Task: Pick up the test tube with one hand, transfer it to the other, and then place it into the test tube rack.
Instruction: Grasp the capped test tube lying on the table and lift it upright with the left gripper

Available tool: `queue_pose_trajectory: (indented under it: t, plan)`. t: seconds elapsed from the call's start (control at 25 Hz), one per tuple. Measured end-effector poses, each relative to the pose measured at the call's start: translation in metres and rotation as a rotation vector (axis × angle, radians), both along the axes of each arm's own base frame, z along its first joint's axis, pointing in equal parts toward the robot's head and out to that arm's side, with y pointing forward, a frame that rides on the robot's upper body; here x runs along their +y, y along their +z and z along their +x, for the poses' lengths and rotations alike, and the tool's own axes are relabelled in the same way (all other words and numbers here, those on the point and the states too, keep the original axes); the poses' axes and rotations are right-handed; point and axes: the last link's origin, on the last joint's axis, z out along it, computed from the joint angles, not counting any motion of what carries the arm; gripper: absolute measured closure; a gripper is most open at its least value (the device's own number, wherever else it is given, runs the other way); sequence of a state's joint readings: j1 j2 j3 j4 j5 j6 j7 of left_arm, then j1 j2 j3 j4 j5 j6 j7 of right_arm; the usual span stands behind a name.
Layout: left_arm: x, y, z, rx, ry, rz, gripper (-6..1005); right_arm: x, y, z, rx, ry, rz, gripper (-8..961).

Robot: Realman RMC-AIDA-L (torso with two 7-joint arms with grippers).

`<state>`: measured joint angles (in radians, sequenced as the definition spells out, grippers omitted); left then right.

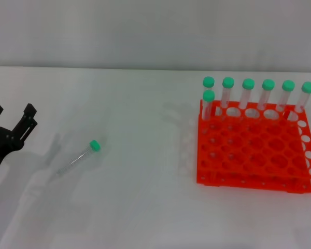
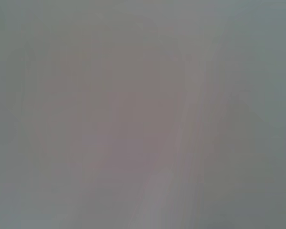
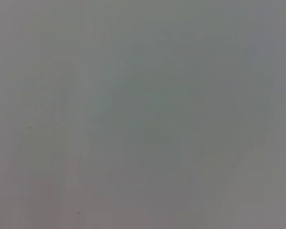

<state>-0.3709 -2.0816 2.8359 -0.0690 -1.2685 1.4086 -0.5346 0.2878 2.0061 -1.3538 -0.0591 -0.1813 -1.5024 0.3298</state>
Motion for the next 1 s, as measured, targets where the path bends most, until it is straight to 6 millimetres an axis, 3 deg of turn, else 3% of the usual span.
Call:
queue_pose_trajectory:
  t: [0.68, 1.0]
  plan:
    - [0.000, 0.005, -0.005, -0.033, 0.015, -0.012, 138, 0.002, 0.000, -0.001, 0.000, 0.005, 0.000, 98]
    - [0.009, 0.036, -0.019, -0.076, 0.038, -0.153, 139, 0.005, 0.001, -0.001, -0.004, -0.004, 0.001, 99]
